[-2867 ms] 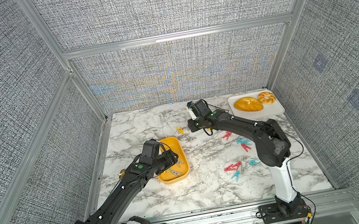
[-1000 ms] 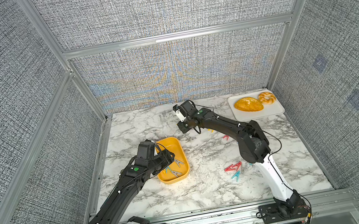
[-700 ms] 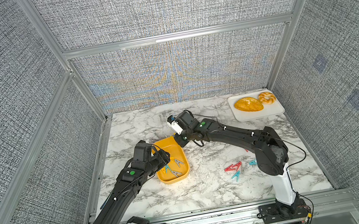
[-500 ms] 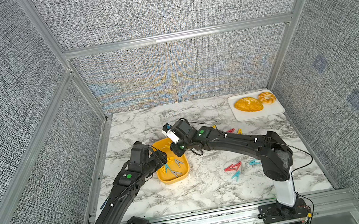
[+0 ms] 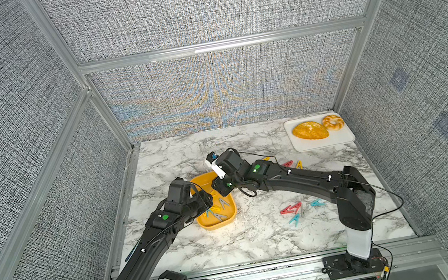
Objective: Put the clothespins into the storage box
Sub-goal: Place the clothespin in the storage box, then pick up the clothespin from the center of the board.
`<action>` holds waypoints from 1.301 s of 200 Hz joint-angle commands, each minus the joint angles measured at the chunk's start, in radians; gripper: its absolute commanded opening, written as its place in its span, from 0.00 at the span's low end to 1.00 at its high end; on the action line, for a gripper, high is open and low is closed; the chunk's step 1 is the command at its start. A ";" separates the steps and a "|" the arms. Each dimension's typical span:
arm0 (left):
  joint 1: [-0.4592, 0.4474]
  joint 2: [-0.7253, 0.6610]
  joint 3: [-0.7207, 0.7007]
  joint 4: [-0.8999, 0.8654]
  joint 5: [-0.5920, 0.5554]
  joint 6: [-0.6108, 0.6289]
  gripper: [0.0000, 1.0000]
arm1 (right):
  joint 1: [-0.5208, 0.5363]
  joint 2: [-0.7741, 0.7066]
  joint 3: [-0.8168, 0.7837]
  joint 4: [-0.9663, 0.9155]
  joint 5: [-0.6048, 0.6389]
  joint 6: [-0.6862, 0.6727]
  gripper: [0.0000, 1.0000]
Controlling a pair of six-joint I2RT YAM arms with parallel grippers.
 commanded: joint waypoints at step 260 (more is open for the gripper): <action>-0.286 0.248 0.128 0.127 -0.093 0.009 0.71 | -0.493 0.288 -0.023 0.034 0.127 0.195 0.24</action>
